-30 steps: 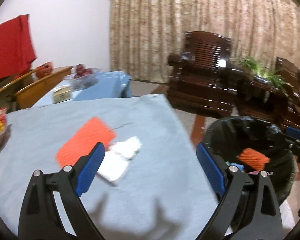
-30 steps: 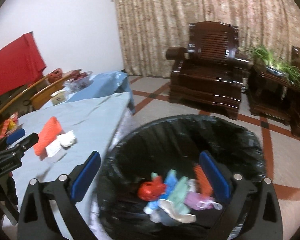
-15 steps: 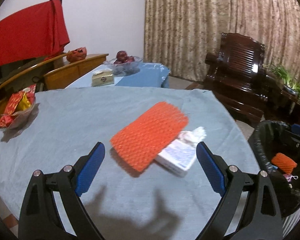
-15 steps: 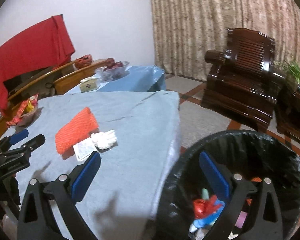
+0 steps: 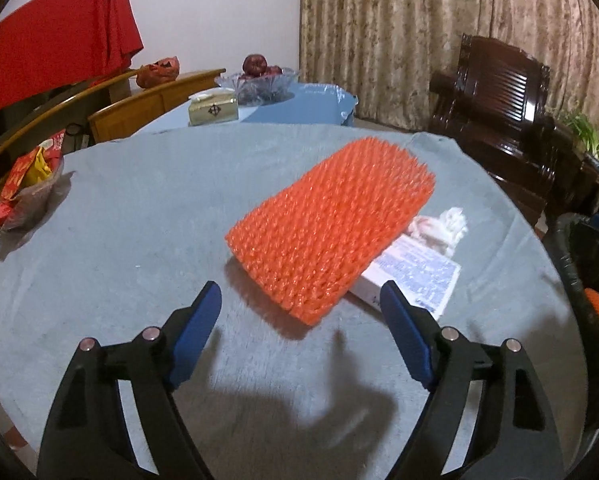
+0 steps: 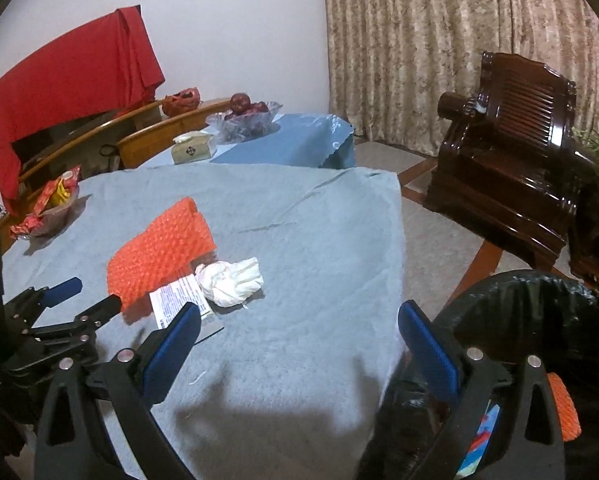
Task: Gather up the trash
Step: 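Grasp the second orange foam net with the left tool and lift it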
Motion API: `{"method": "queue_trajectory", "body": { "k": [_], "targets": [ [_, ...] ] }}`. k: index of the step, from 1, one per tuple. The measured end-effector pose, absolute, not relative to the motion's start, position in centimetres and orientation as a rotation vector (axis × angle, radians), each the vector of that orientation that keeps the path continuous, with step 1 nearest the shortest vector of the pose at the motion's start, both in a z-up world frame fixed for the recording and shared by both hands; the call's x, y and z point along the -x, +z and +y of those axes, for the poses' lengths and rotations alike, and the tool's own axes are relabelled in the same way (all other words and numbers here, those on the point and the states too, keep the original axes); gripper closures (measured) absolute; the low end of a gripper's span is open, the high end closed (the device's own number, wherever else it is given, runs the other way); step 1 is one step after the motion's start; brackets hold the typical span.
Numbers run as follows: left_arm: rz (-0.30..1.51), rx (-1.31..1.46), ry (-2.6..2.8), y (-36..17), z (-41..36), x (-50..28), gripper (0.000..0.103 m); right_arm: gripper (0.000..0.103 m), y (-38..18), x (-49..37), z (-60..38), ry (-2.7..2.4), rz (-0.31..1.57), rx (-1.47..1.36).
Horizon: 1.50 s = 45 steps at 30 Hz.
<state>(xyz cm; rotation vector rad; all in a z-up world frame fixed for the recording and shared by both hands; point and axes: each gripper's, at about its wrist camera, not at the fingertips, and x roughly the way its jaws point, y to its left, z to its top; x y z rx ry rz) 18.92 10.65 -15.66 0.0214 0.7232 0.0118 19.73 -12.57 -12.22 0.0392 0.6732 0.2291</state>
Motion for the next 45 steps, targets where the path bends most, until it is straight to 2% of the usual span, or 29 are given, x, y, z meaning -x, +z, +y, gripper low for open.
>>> {"method": "queue_trajectory", "body": {
  "k": [3,6,12,13,14,17,20,30,36,38,41,45],
  "targets": [
    [0.740,-0.023,0.016,-16.4,10.8,-19.6,0.026,0.006,-12.5,-20.1,-12.2,0.233,0.682,-0.036],
    [0.761,-0.026,0.020,-17.0,10.7,-20.5,0.032,0.006,-12.9,-20.5,-12.0,0.237,0.691,-0.034],
    [0.791,-0.017,0.005,-17.8,10.5,-21.5,0.061,0.006,-13.2,-20.9,-11.7,0.238,0.704,-0.030],
    [0.793,-0.013,0.003,-17.8,10.5,-21.6,0.072,0.006,-13.3,-21.0,-11.7,0.239,0.705,-0.031],
    [0.796,-0.013,0.006,-17.8,10.5,-21.6,0.077,0.006,-13.3,-21.0,-11.7,0.239,0.706,-0.030],
    [0.789,0.004,0.013,-17.6,10.8,-21.4,0.087,0.006,-13.3,-21.2,-11.5,0.242,0.709,-0.030],
    [0.780,0.020,0.034,-17.2,11.5,-20.9,0.089,0.006,-13.3,-21.2,-11.2,0.248,0.709,-0.028],
    [0.804,0.052,0.185,-16.7,15.6,-17.2,0.088,0.006,-14.2,-21.1,-8.7,0.296,0.727,-0.026],
    [0.818,0.060,0.198,-16.9,16.1,-15.6,0.069,0.006,-15.0,-20.9,-6.9,0.331,0.742,-0.011],
    [0.813,0.059,0.194,-16.8,16.0,-15.2,0.050,0.006,-15.2,-21.0,-6.6,0.336,0.747,-0.008],
    [0.799,0.050,0.190,-16.5,15.7,-15.1,0.041,0.006,-15.4,-21.1,-6.4,0.338,0.750,-0.007],
    [0.779,0.004,0.175,-16.5,15.1,-15.9,0.036,0.006,-15.5,-21.1,-6.4,0.334,0.754,-0.002]
  ]
}}
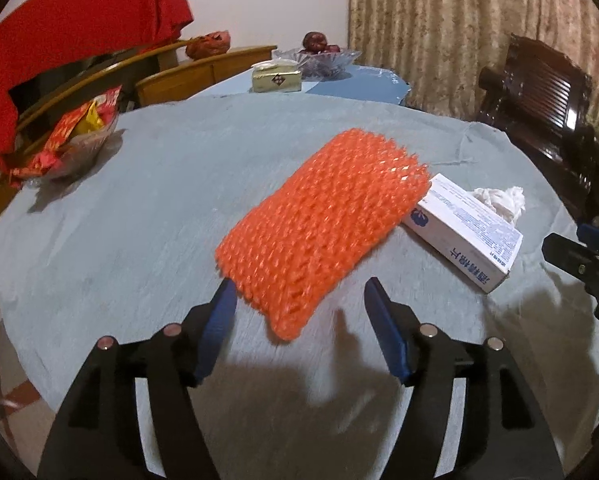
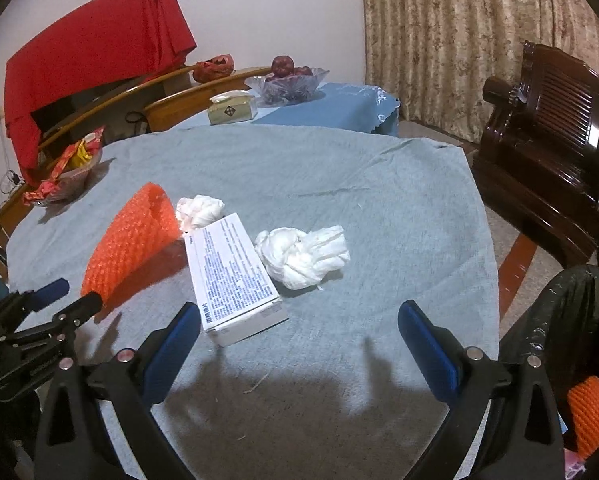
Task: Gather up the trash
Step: 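Grasp the second orange foam net with the left tool and lift it, then grasp the white box with the right tool while the left tool holds the foam net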
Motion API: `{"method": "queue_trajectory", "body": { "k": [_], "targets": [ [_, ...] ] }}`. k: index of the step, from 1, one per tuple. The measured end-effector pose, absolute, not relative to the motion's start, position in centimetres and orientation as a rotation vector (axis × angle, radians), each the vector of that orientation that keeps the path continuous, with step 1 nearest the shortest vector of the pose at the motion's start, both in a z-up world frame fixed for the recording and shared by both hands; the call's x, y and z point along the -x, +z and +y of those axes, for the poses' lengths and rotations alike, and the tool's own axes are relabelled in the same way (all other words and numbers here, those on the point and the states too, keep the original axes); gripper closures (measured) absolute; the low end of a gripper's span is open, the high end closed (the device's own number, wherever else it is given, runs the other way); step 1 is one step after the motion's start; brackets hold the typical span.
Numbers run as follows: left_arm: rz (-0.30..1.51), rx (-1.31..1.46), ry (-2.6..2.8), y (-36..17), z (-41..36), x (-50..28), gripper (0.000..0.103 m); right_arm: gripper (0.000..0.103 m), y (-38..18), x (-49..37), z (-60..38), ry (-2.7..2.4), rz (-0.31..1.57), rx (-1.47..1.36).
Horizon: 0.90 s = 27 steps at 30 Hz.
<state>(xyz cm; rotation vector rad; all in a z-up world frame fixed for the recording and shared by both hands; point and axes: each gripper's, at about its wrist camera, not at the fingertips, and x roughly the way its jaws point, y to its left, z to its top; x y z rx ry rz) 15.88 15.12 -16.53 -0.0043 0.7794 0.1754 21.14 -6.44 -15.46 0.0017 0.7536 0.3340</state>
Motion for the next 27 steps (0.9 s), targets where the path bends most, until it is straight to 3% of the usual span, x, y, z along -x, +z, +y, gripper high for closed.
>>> {"method": "queue_trajectory", "body": {
  "k": [8,9,11,16,19,23,27],
  "targets": [
    [0.805,-0.035,0.130,-17.8,14.5,-19.2,0.033,0.006,-15.5,-21.5,-6.6,0.327,0.755,-0.004],
    [0.816,-0.024,0.125,-18.0,14.6,-19.5,0.036,0.006,-15.5,-21.6,-6.5,0.331,0.753,-0.006],
    [0.840,0.005,0.118,-18.5,14.9,-19.9,0.059,0.006,-15.5,-21.7,-6.1,0.344,0.752,-0.004],
    [0.821,0.067,0.132,-18.3,16.1,-19.2,0.085,0.006,-15.9,-21.7,-4.6,0.391,0.758,0.017],
    [0.805,0.093,0.147,-17.8,17.0,-18.4,0.088,0.009,-16.5,-21.9,-3.8,0.409,0.780,0.024],
    [0.800,0.102,0.162,-17.2,17.5,-17.1,0.089,0.020,-17.3,-22.4,-2.9,0.427,0.807,0.039],
    [0.825,0.104,0.186,-17.5,17.9,-16.4,0.089,0.021,-18.0,-23.0,-1.7,0.423,0.828,0.048]
  ]
}}
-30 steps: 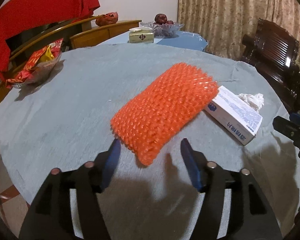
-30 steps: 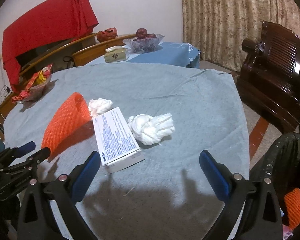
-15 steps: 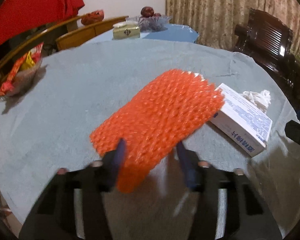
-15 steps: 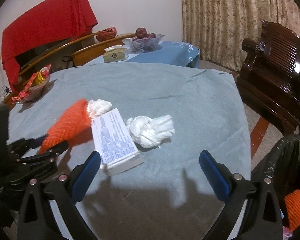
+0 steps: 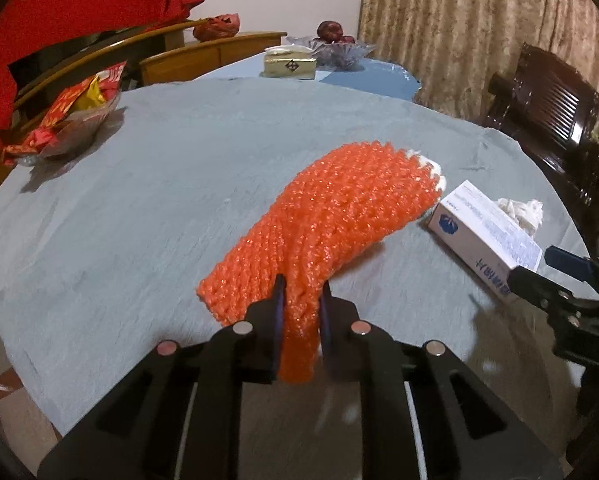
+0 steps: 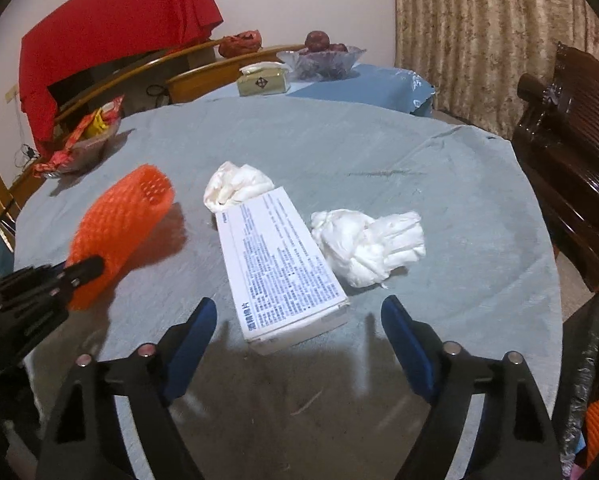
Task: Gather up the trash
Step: 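Grasp the white box with the right tool while the left tool holds the foam net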
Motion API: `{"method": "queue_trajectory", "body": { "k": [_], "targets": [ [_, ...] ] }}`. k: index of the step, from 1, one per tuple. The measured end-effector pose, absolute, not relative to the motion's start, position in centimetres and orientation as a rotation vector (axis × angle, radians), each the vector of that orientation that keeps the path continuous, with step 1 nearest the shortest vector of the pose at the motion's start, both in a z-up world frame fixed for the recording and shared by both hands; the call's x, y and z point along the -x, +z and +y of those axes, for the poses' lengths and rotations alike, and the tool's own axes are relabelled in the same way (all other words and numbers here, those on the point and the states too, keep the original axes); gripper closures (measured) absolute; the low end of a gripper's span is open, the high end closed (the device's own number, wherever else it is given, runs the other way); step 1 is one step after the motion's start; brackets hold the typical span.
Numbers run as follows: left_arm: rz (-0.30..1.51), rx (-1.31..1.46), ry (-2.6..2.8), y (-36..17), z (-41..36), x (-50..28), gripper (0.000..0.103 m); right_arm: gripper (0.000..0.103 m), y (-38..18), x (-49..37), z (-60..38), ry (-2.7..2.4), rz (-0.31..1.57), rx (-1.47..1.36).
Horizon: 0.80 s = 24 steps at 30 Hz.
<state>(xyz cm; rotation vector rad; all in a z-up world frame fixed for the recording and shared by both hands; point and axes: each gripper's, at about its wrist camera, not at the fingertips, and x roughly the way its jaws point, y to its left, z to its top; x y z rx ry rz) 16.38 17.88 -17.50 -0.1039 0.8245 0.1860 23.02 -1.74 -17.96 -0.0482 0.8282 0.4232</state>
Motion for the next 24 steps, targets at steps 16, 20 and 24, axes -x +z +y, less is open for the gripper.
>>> {"method": "queue_trajectory", "body": {
  "k": [16,20,24],
  "targets": [
    [0.816,0.107,0.217,-17.0,19.1,-16.3,0.089,0.037,-18.9,-22.1,0.7,0.530,0.900,0.034],
    [0.821,0.109,0.216,-17.1,19.3,-16.3,0.089,0.036,-19.4,-22.9,1.8,0.510,0.907,0.056],
    [0.821,0.110,0.215,-17.1,19.4,-16.3,0.089,0.044,-19.4,-22.8,2.3,0.481,0.893,0.087]
  ]
}}
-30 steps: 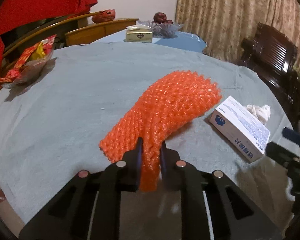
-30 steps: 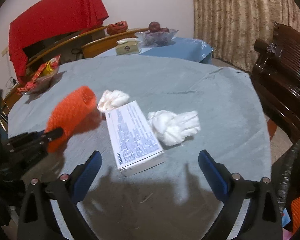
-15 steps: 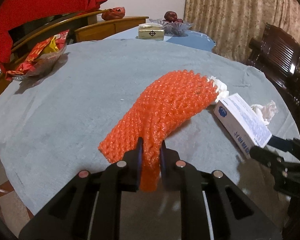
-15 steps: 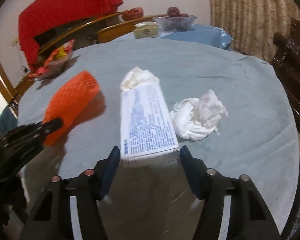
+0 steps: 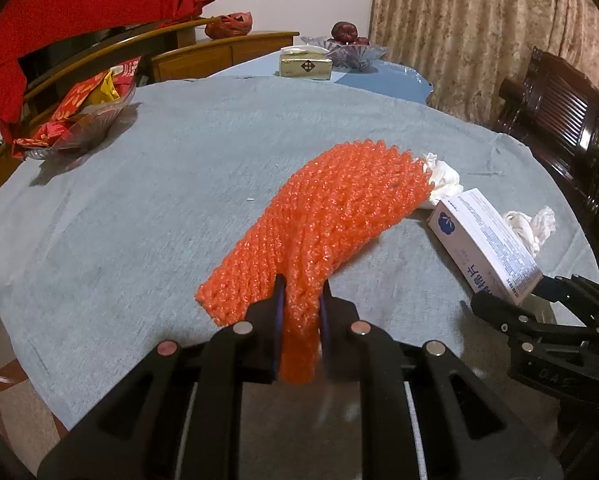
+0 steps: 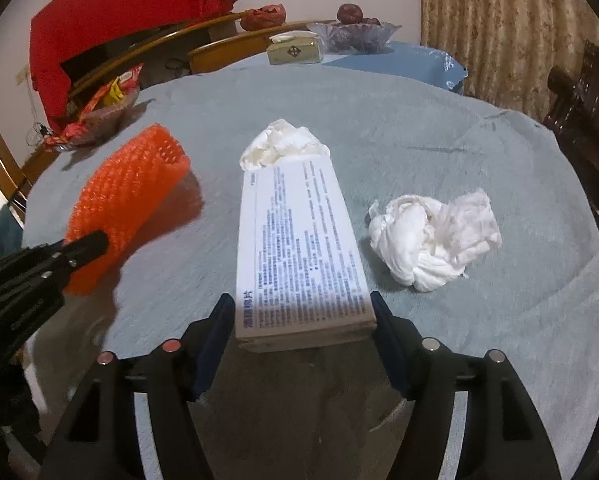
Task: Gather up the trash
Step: 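Grasp the white box with the right tool while the left tool holds the foam net, then carry the foam net and white box over the black bin with both tools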
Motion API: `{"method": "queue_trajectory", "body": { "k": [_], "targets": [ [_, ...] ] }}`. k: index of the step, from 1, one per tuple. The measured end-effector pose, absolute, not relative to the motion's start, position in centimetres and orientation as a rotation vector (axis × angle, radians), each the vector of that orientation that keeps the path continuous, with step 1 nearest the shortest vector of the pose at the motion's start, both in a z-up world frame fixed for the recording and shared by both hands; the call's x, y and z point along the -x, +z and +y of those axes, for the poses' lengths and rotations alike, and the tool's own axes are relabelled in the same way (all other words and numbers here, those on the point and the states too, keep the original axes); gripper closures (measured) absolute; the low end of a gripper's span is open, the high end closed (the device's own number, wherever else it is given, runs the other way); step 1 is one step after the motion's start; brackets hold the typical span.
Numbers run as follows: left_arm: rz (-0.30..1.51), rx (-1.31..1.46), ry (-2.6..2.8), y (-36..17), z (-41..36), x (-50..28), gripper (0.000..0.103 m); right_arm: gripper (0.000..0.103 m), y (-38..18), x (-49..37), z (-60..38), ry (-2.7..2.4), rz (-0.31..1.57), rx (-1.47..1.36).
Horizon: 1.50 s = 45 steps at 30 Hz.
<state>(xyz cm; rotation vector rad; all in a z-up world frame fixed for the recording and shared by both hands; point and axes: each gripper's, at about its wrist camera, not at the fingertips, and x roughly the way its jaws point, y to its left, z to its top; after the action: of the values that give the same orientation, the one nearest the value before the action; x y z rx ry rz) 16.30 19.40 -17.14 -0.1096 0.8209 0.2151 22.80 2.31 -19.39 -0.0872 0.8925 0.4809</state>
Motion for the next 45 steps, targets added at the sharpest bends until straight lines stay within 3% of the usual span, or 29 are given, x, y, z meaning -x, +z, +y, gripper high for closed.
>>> {"method": "queue_trajectory", "body": {
  "k": [8,13,15,17,18,19,32,45],
  "targets": [
    [0.823,0.109,0.202,-17.3,19.0,-15.7,0.089,0.045,-19.1,-19.4,0.3,0.492,0.909,0.028],
    [0.845,0.104,0.189,-18.1,18.3,-15.3,0.089,0.031,-19.3,-19.5,0.5,0.482,0.893,0.044],
    [0.843,0.104,0.187,-18.1,18.1,-15.2,0.089,0.031,-19.3,-20.0,0.7,0.474,0.885,0.044],
    [0.843,0.105,0.188,-18.0,18.1,-15.1,0.089,0.033,-19.4,-20.6,1.0,0.474,0.893,0.052],
    [0.843,0.105,0.188,-18.0,18.1,-15.1,0.089,0.044,-19.4,-20.7,1.0,0.478,0.894,0.056],
    [0.841,0.105,0.187,-17.9,18.2,-15.1,0.089,0.045,-19.3,-20.7,1.0,0.477,0.893,0.058],
    [0.763,0.081,0.114,-13.4,15.1,-13.0,0.090,0.046,-12.7,-16.6,-3.2,0.463,0.757,0.005],
    [0.686,0.037,-0.060,-8.8,6.6,-11.2,0.090,0.046,-7.1,-12.7,-12.1,0.324,0.650,-0.059]
  ]
}}
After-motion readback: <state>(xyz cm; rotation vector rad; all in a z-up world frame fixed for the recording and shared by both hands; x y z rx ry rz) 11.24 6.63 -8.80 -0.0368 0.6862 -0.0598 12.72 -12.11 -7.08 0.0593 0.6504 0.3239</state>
